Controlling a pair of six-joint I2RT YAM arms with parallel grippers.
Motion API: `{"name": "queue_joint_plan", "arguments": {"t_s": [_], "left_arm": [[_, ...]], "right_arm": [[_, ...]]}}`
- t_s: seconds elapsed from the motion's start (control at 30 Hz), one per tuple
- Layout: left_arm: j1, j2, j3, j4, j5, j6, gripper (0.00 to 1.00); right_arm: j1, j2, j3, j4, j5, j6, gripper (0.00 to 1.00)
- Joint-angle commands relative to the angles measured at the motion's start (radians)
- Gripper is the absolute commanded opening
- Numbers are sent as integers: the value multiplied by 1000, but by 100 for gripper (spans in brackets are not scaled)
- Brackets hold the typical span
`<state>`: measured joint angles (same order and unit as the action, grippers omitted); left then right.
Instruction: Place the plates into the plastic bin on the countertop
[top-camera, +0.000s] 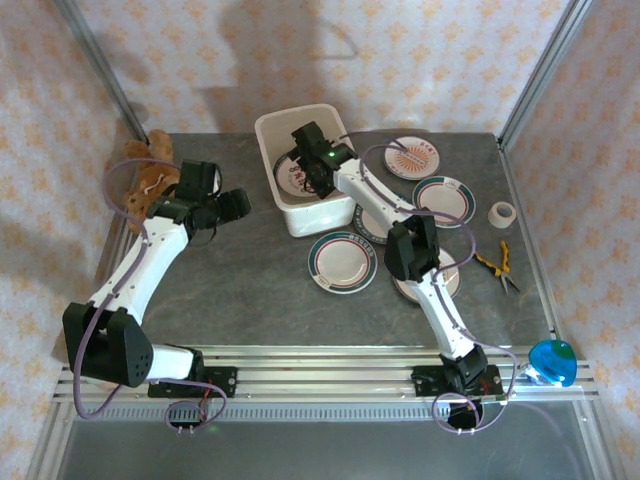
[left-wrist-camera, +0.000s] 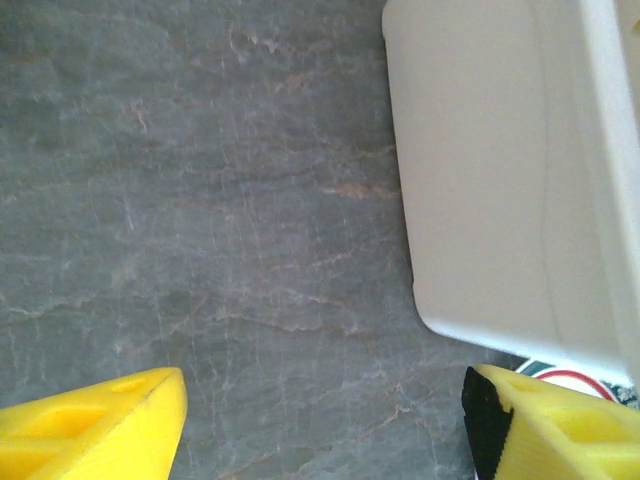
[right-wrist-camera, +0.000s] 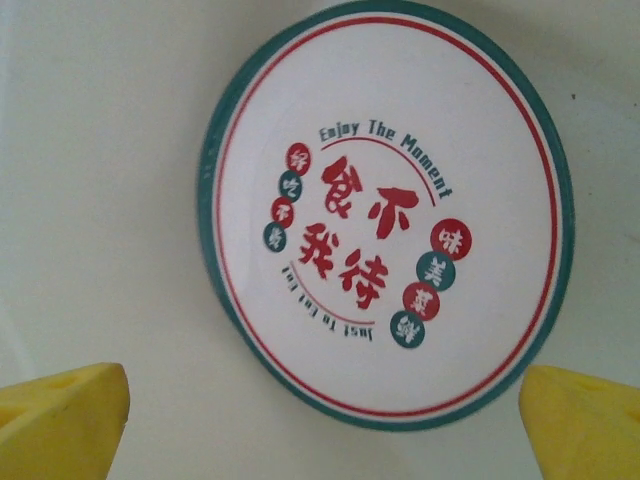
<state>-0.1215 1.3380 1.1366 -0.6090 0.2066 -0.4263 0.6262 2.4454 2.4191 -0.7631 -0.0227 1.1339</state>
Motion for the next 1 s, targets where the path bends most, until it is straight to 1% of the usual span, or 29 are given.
{"name": "queue_joint_plan", "arguments": {"t_s": [0.0, 0.1, 0.2, 0.27, 0.33, 0.43, 0.57, 0.77, 0.83, 0.9, 0.97], "left_arm": [[6, -56, -63, 61, 48, -39, 76], [1, -98, -149, 128, 56, -63, 75], [-1, -112, -172, 131, 83, -83, 75], [-10, -107, -166, 111, 101, -68, 75], [-22, -106, -160, 89, 120, -48, 74], [-51, -122, -188, 100, 164, -42, 73], [-118, -128, -229, 117, 205, -46, 71], [-242, -128, -308, 213, 222, -110, 70], [-290, -118, -340, 269, 205, -157, 70], [-342, -92, -376, 345, 167, -209, 70], [-376, -50, -414, 446, 163, -273, 70]], "right_arm": [[-5, -92, -34, 6, 6, -75, 99], [-14, -73, -36, 15, -6, -77, 99], [-16, -47, 11, -4, -34, -75, 99], [-14, -56, 16, 24, -59, -92, 99], [-6, -88, 8, 62, -51, -154, 100], [6, -151, -3, 101, -18, -275, 98], [6, -249, -32, 112, -5, -424, 95], [-4, -445, -196, 150, -27, -582, 92], [-16, -533, -298, 179, -42, -614, 90], [-27, -650, -462, 229, -37, -641, 88], [-35, -761, -605, 287, -32, -666, 85]]}}
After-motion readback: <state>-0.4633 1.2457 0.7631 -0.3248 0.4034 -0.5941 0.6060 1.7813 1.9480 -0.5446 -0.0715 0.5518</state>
